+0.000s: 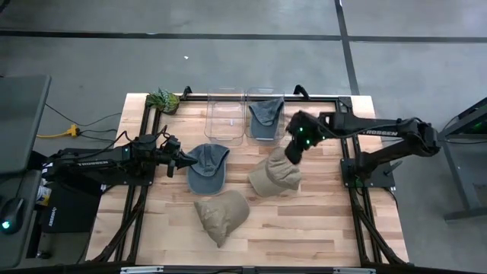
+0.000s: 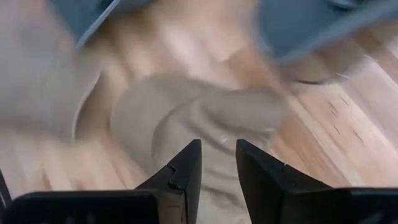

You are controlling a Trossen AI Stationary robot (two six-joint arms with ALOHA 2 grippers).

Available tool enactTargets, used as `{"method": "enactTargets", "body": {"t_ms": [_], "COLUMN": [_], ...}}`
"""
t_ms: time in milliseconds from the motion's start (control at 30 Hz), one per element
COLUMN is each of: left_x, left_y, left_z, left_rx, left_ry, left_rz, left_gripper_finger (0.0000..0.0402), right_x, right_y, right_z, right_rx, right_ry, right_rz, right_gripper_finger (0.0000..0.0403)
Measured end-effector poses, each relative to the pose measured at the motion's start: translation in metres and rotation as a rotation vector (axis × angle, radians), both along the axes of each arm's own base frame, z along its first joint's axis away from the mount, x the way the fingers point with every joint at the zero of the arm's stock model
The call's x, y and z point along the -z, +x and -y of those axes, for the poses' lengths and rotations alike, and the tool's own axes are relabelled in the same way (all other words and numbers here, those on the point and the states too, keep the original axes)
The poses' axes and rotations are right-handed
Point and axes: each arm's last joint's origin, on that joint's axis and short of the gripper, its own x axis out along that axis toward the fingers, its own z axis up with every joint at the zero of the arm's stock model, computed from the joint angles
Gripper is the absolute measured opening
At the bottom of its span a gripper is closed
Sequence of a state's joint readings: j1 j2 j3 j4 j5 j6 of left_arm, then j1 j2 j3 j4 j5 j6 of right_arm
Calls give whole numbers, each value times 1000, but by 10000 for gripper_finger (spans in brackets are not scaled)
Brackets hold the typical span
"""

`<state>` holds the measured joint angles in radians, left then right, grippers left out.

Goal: Pick & Place hat
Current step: Put the top brown cap into the left transparent bin

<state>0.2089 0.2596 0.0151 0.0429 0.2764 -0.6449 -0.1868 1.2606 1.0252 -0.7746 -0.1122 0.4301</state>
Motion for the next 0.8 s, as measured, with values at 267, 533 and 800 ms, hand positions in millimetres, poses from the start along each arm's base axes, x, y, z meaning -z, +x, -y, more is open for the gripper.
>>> {"method": "enactTargets", "body": {"t_ms": [267,533,800], "left_x": [0,0,0], "left_y": [0,0,0], "left_z": [0,0,0], "left_rx": [0,0,0], "left_ry": [0,0,0], "left_rz": [0,0,0], "left_gripper_finger": [0,0,0], "right_x": [2,5,14], "right_y": [1,-11,-21], "right_z": [-51,-92,-115], "right_rx": [-453,-402,-472], "right_ry": [-156,-204,-398], "right_rz": [-13,-109,-119], "right_gripper_finger": [94,95,95]}}
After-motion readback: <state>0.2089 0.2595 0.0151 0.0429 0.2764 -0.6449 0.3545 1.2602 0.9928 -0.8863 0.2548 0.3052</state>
